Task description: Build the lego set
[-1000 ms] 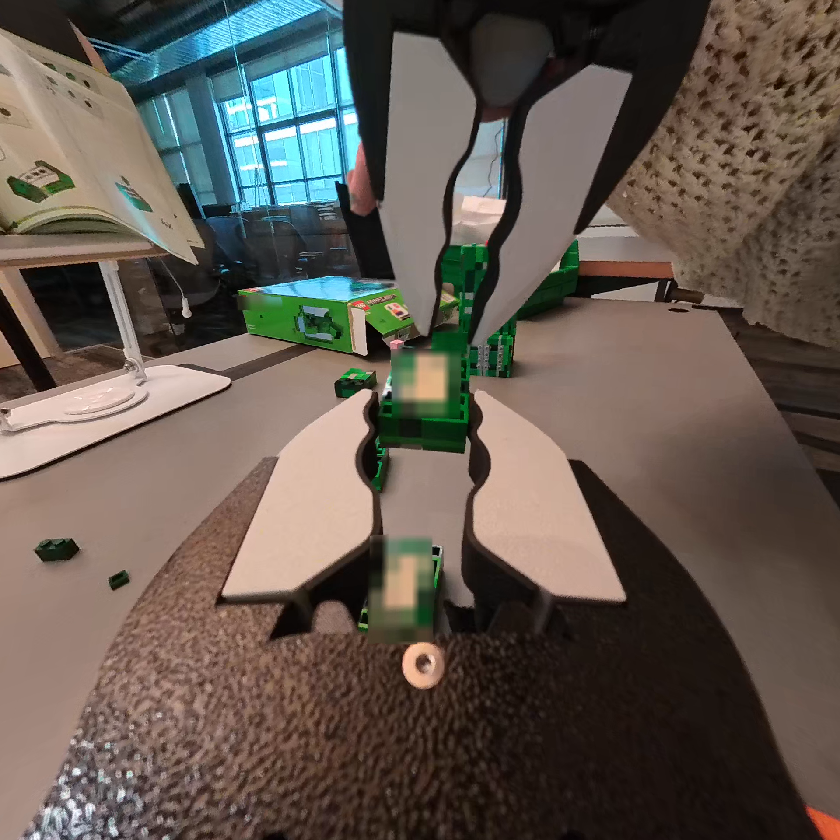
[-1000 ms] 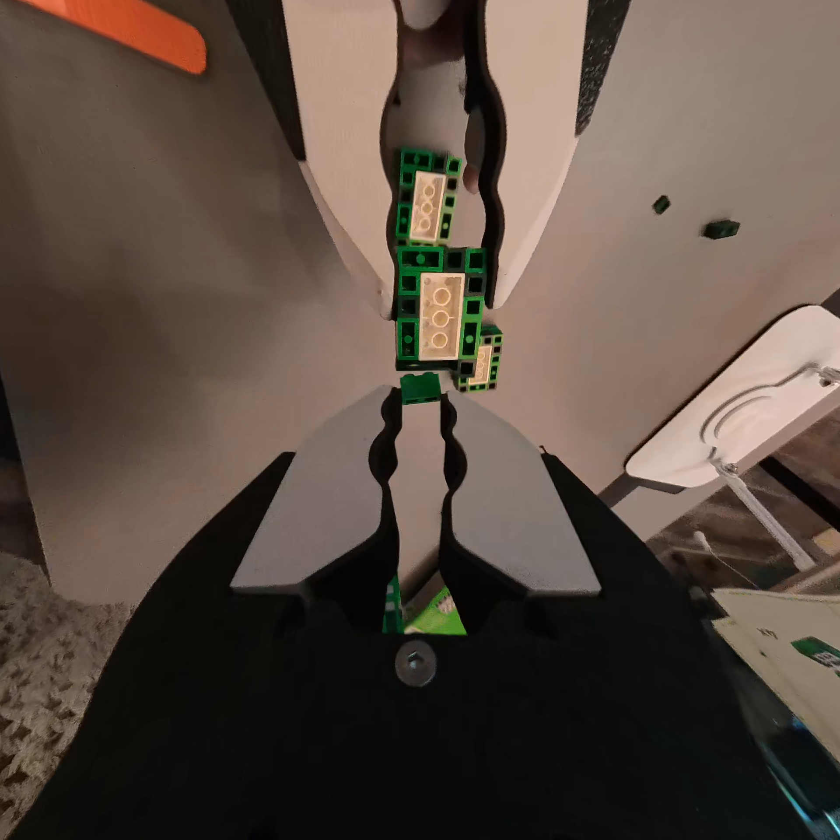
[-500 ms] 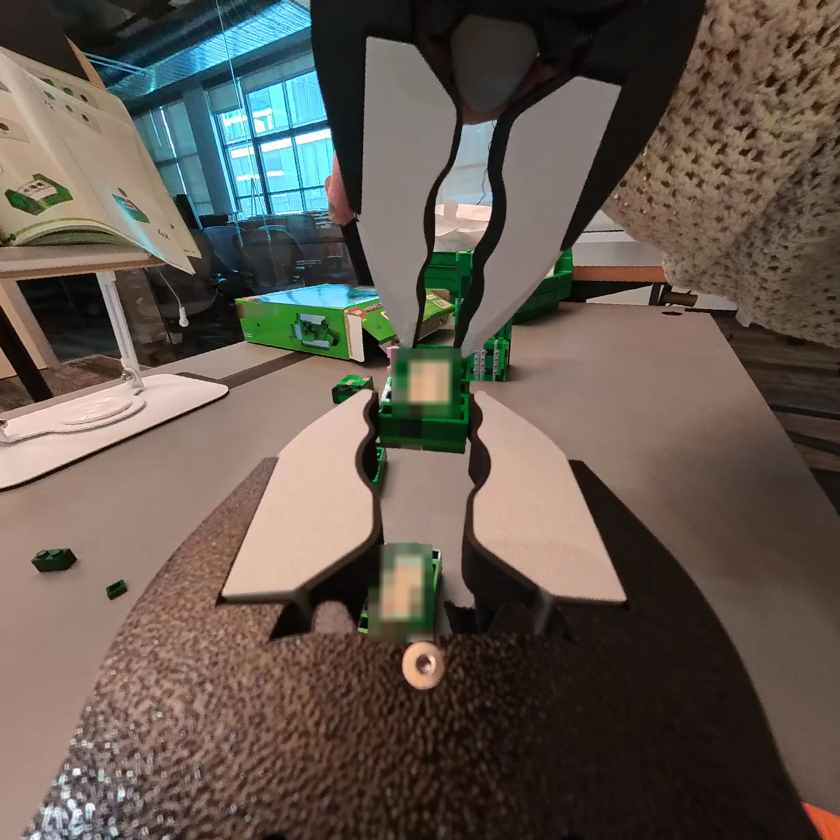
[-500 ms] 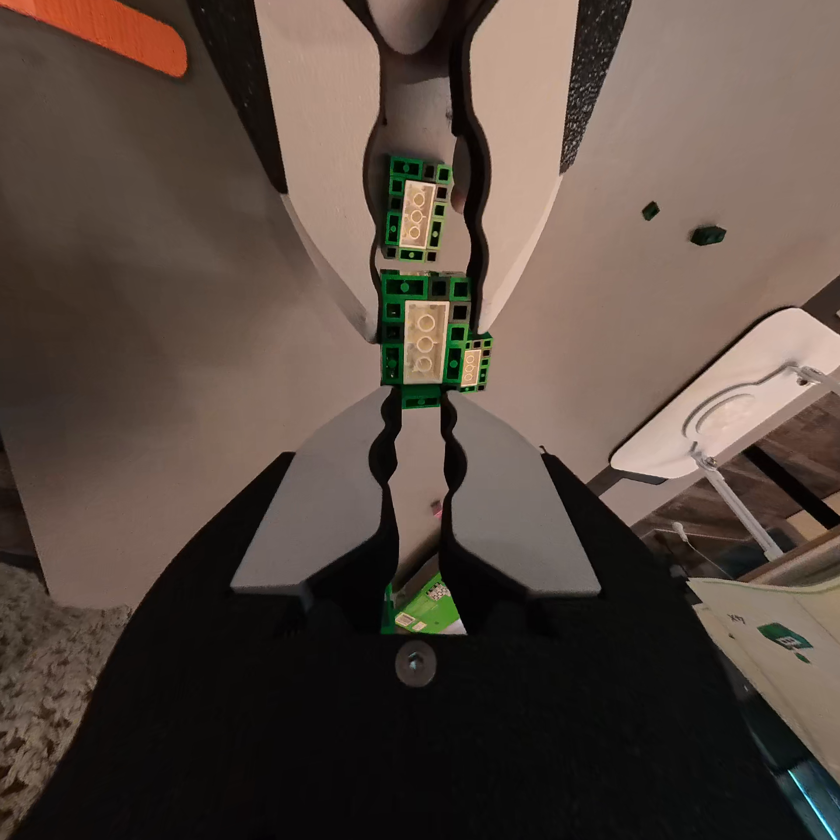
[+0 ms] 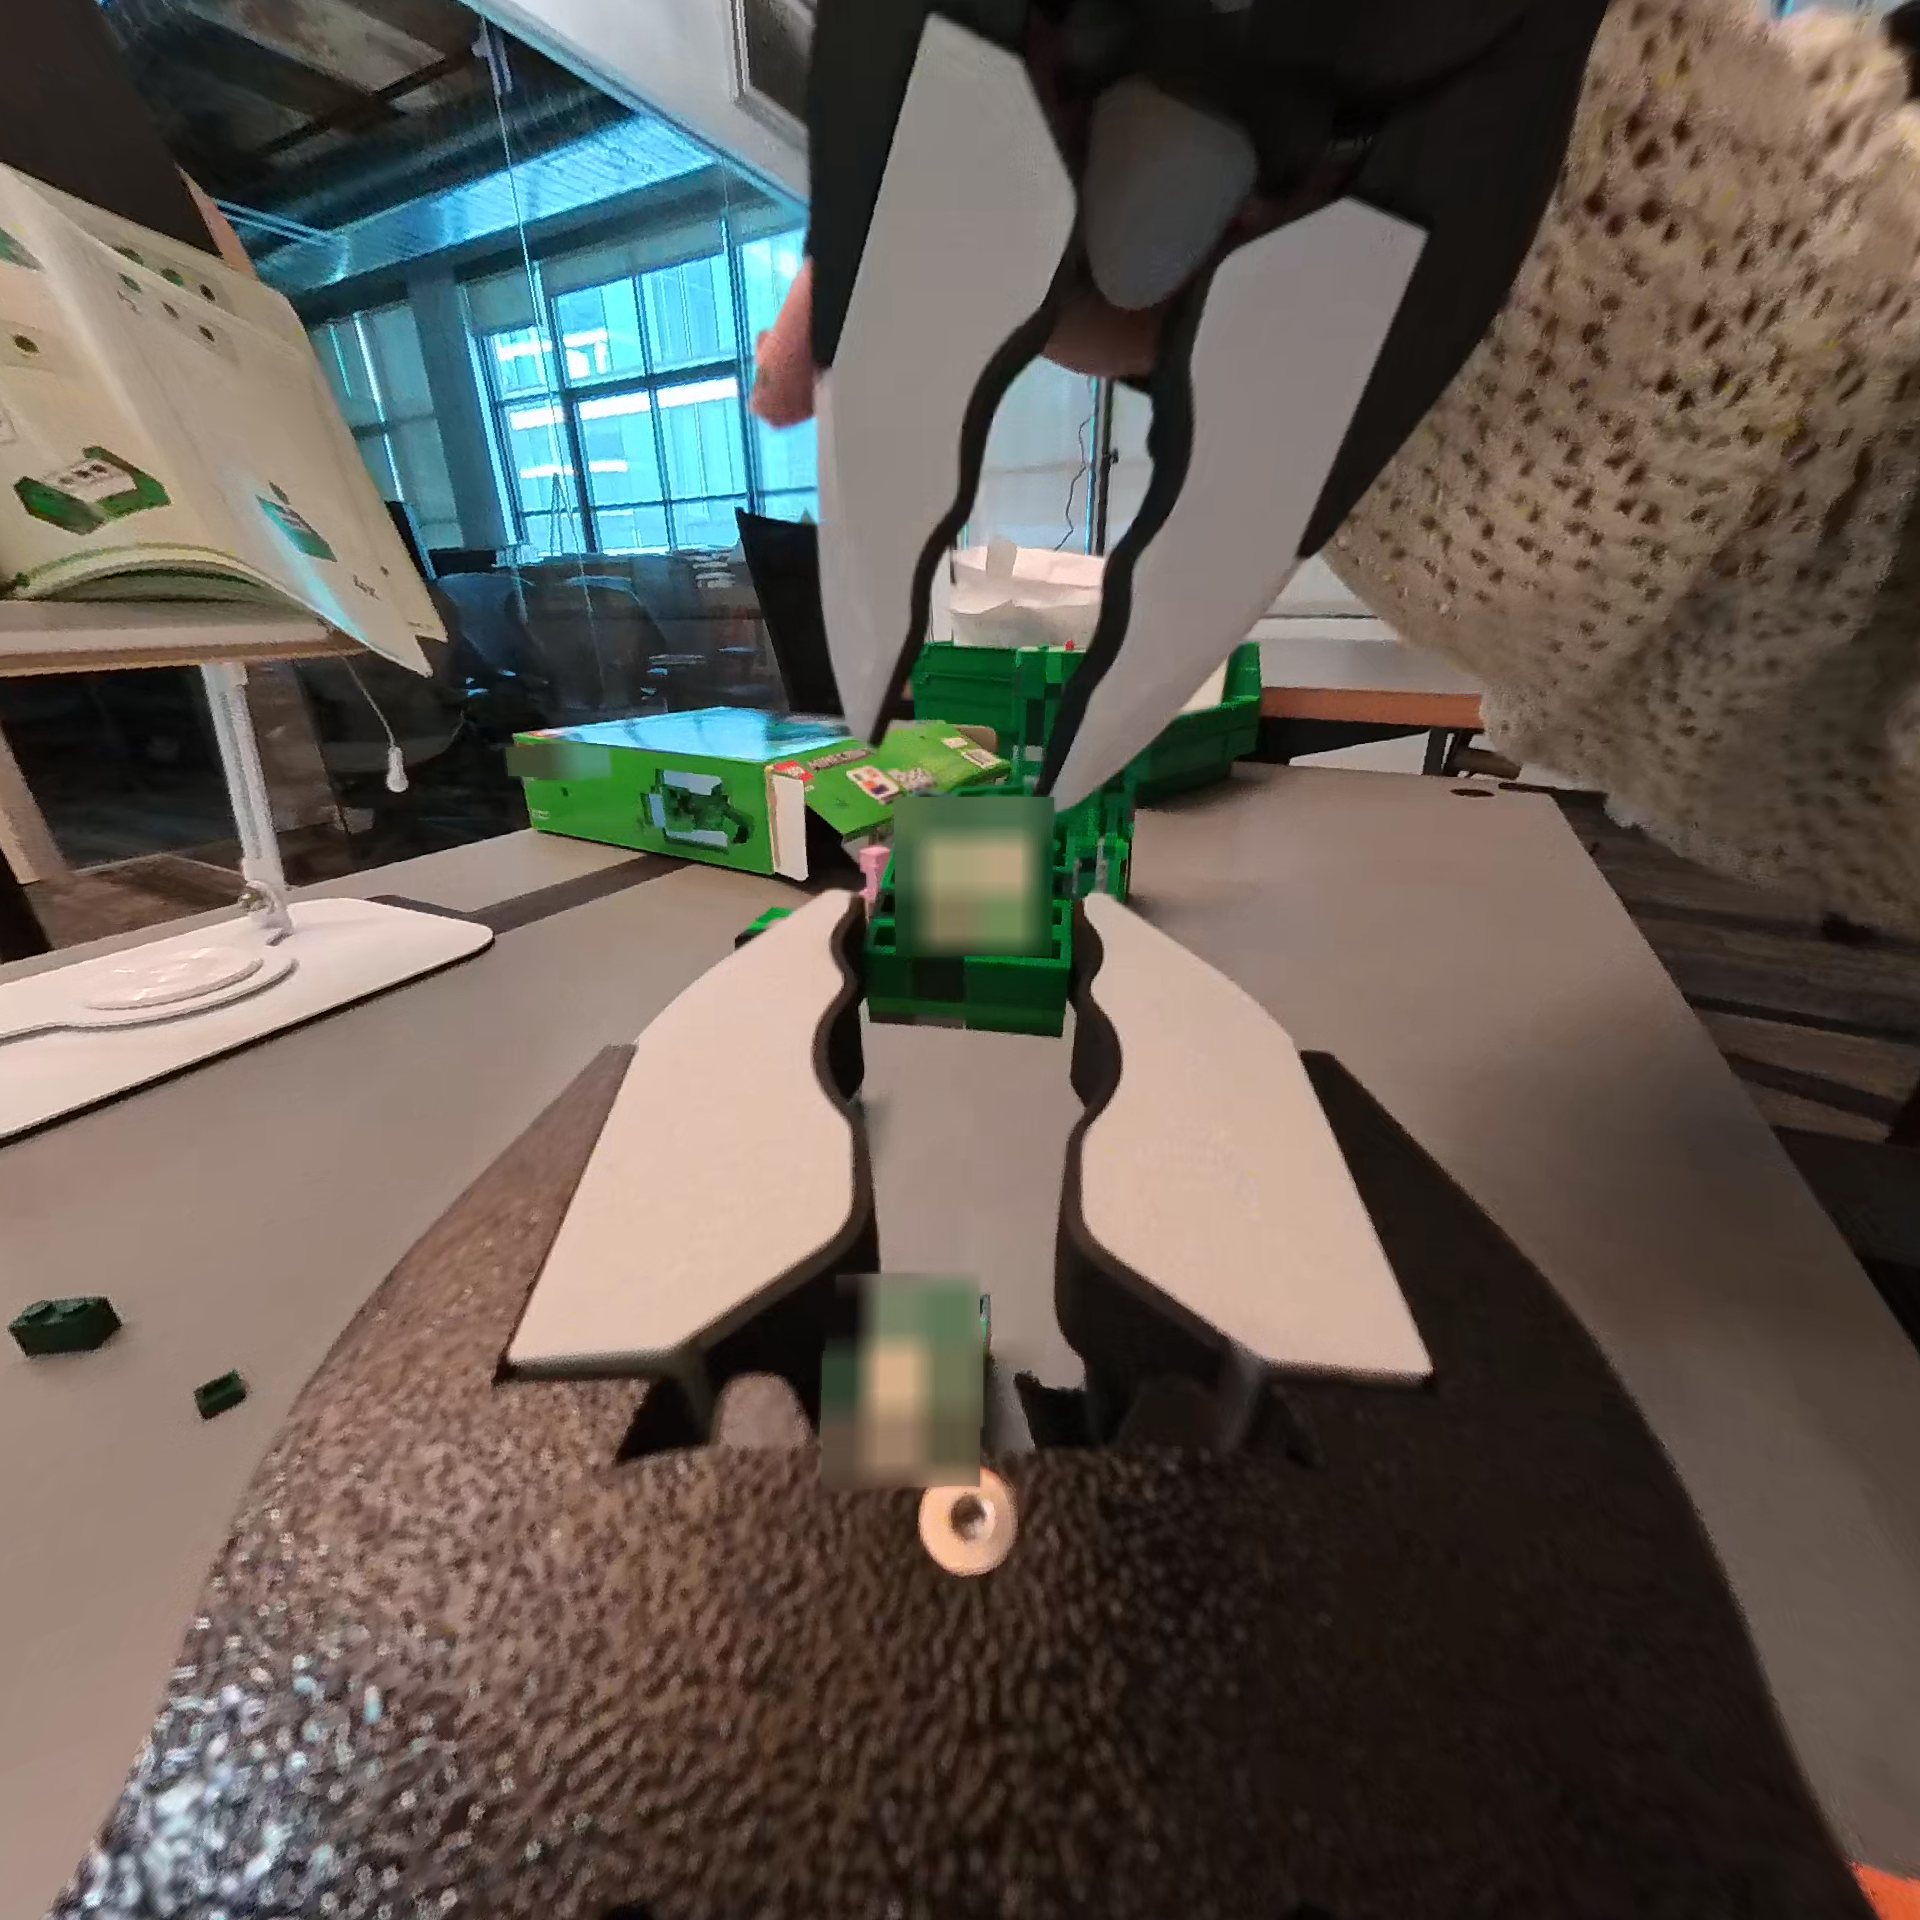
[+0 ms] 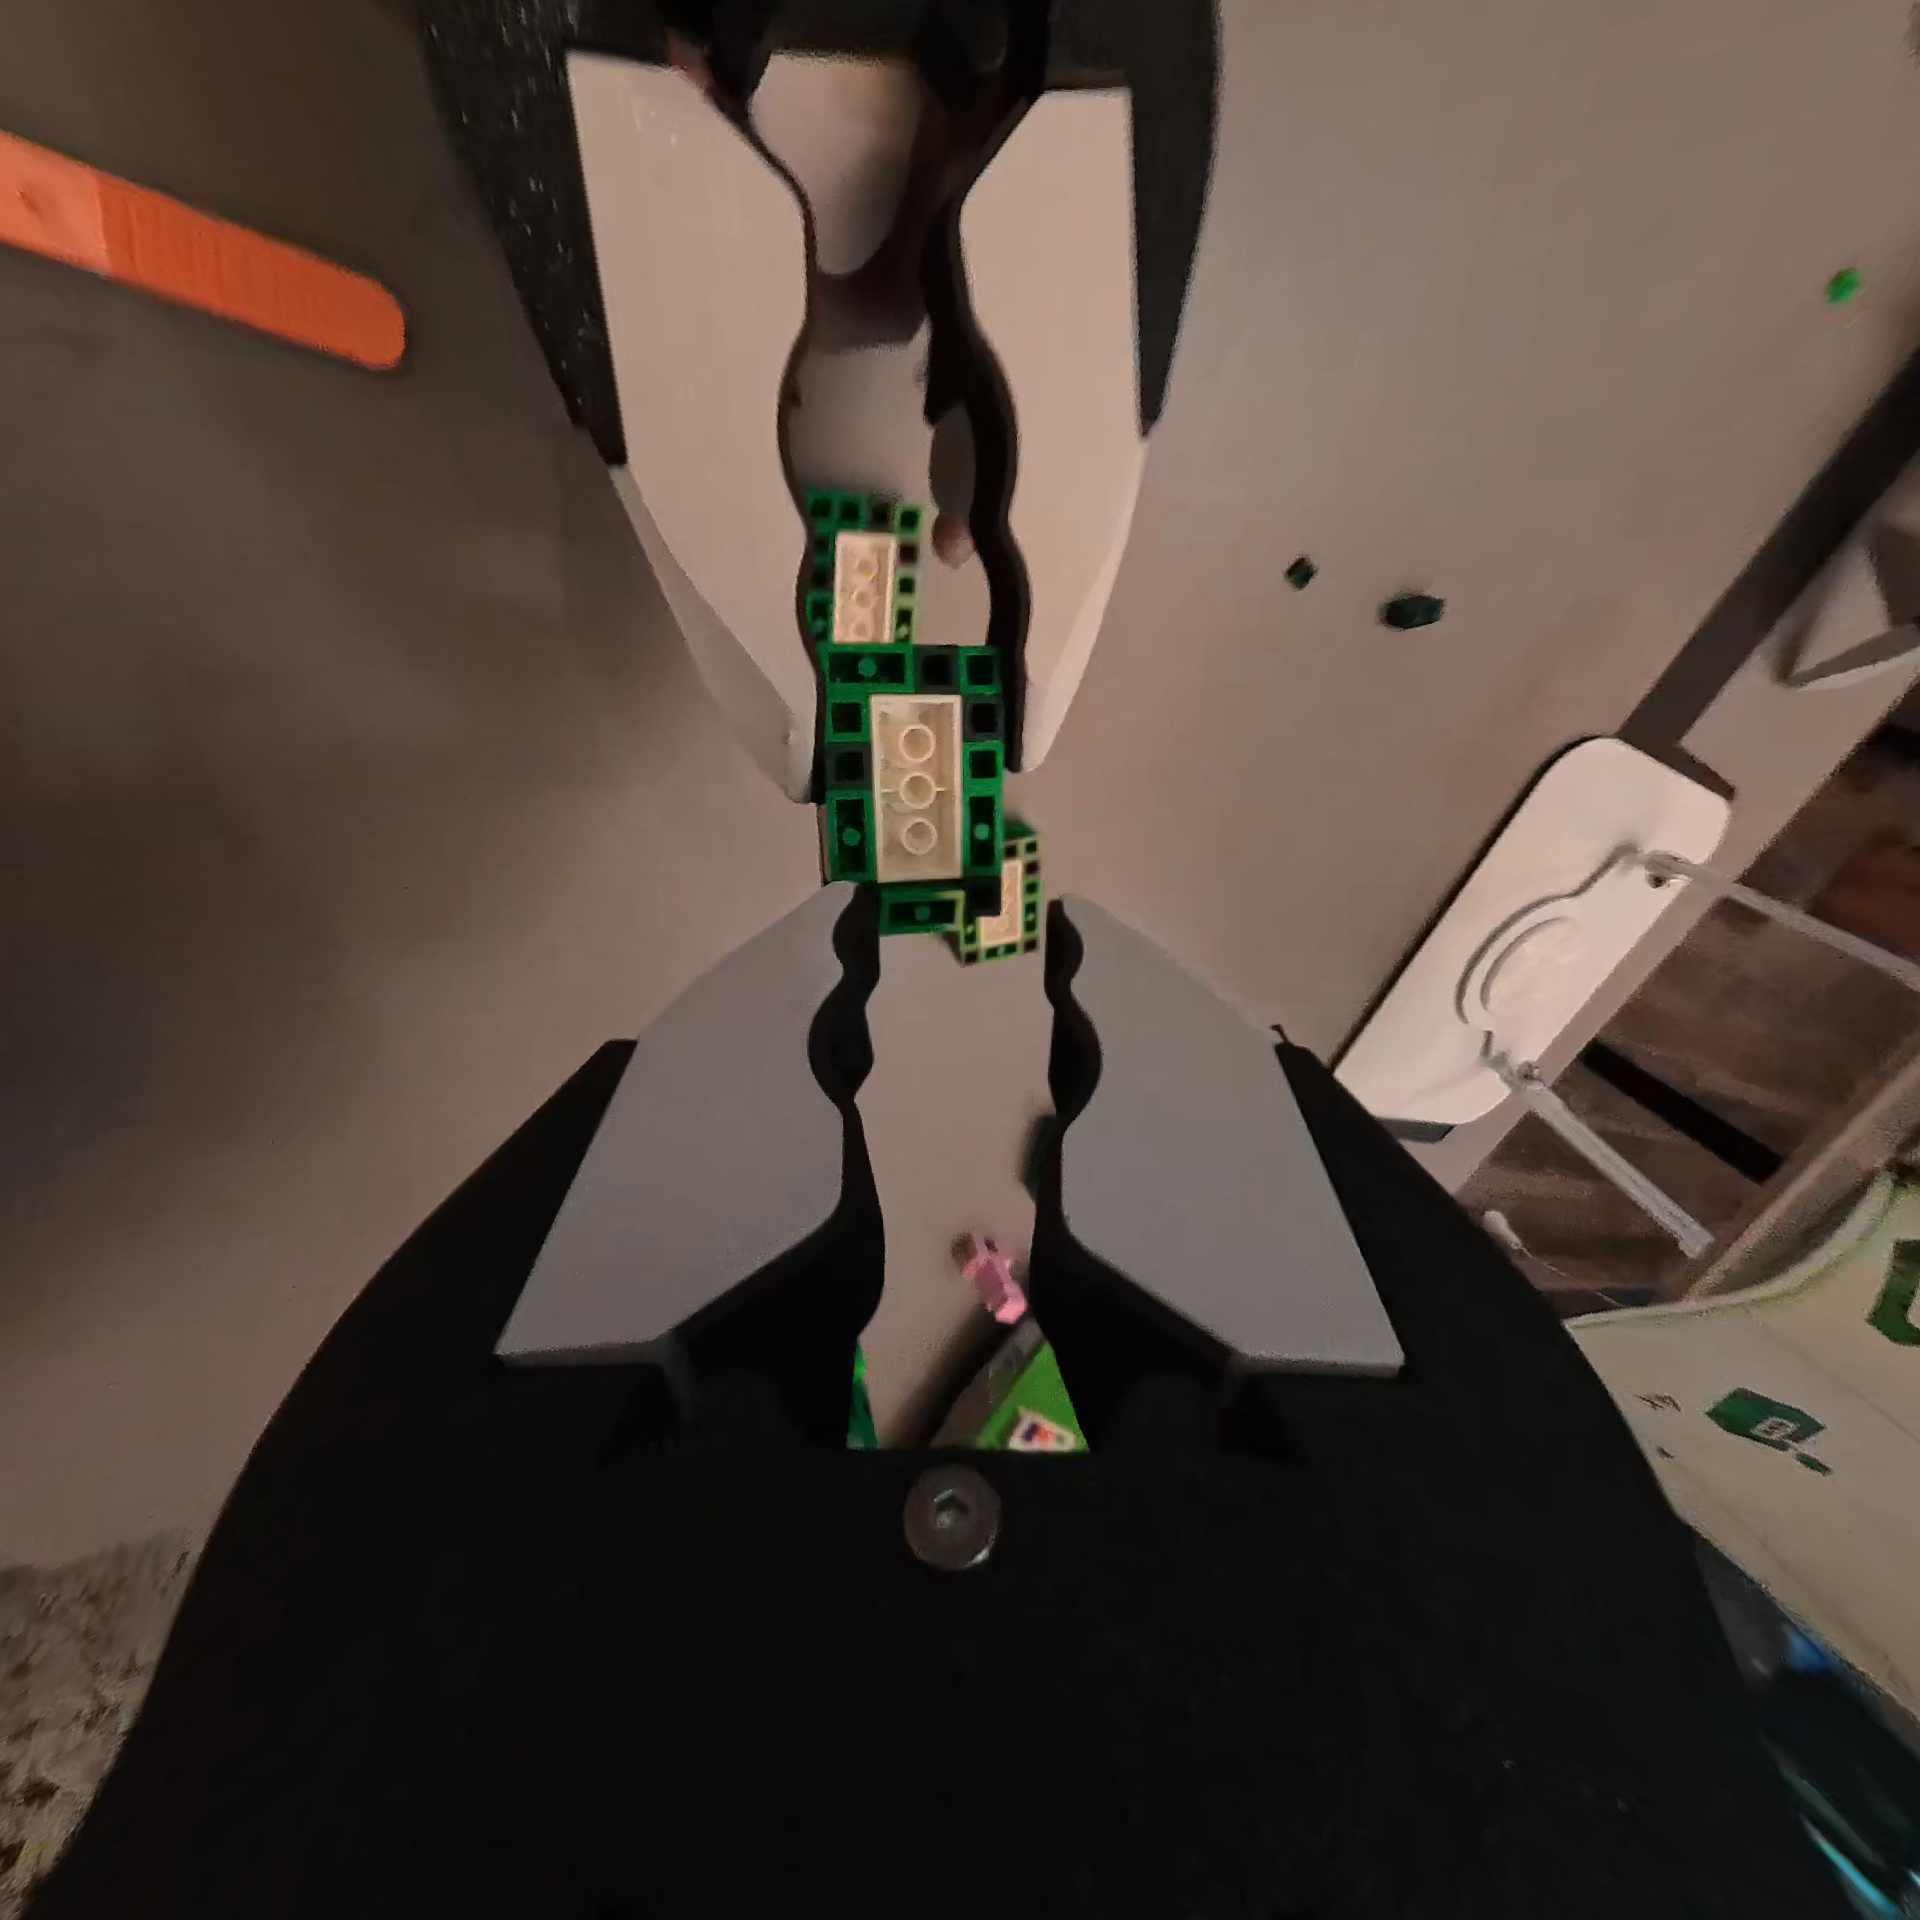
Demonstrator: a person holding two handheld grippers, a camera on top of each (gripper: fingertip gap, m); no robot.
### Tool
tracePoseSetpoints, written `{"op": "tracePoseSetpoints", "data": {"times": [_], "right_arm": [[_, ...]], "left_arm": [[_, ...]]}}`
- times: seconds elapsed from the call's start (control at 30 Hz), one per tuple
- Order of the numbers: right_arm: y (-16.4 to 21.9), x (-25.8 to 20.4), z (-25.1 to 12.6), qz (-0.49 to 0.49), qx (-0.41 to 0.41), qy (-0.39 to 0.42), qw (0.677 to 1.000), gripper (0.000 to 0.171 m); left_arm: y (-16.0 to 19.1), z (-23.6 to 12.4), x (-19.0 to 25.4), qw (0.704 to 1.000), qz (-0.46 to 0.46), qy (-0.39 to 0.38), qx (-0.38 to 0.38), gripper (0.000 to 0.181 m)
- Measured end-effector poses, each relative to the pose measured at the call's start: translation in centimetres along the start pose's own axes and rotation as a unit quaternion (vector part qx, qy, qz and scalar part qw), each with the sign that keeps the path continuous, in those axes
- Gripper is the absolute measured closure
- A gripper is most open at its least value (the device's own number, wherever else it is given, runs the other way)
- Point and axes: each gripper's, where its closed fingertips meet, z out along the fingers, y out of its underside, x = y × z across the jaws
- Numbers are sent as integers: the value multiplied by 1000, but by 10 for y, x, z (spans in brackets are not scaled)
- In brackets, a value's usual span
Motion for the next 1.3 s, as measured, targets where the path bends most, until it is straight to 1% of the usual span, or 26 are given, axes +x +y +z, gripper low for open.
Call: {"op": "tracePoseSetpoints", "data": {"times": [0.07,0.13,0.2,0.23,0.27,0.3,0.37,0.43,0.67,0.77,0.9,1.07,1.2,1.3], "right_arm": [[-4,0,-11,23,61,25,998,140],[-7,-3,-22,44,129,53,989,135],[-5,-9,-28,51,174,89,979,132],[-4,-9,-28,48,191,126,972,127],[-4,-8,-27,37,205,173,963,124],[-4,-8,-27,15,209,224,952,126],[-6,-12,-28,-35,208,308,928,129],[-10,-18,-30,-71,202,354,910,130],[-9,-25,-22,-136,160,399,893,123],[-13,-29,-14,-166,148,403,888,132],[-11,-27,-11,-172,138,417,882,150],[-9,-31,-9,-171,133,407,887,150],[-10,-33,-10,-188,118,423,879,152],[-10,-33,-9,-182,118,434,874,152]], "left_arm": [[-3,-1,1,1000,-8,10,9,145],[-7,-2,2,999,-22,23,23,145],[-12,-4,4,998,-42,40,37,145],[-14,-5,5,996,-53,50,42,145],[-15,-5,7,995,-66,66,46,145],[-17,-6,10,991,-83,87,50,145],[-16,-6,10,987,-110,102,51,145],[-19,-7,14,980,-137,128,58,145],[-15,-7,22,975,-151,160,43,145],[-15,-8,24,972,-156,170,39,145],[-14,-8,29,969,-159,185,34,145],[-12,-8,32,967,-164,191,28,145],[-14,-10,33,968,-158,194,31,145],[-13,-11,32,969,-153,192,30,145]]}}
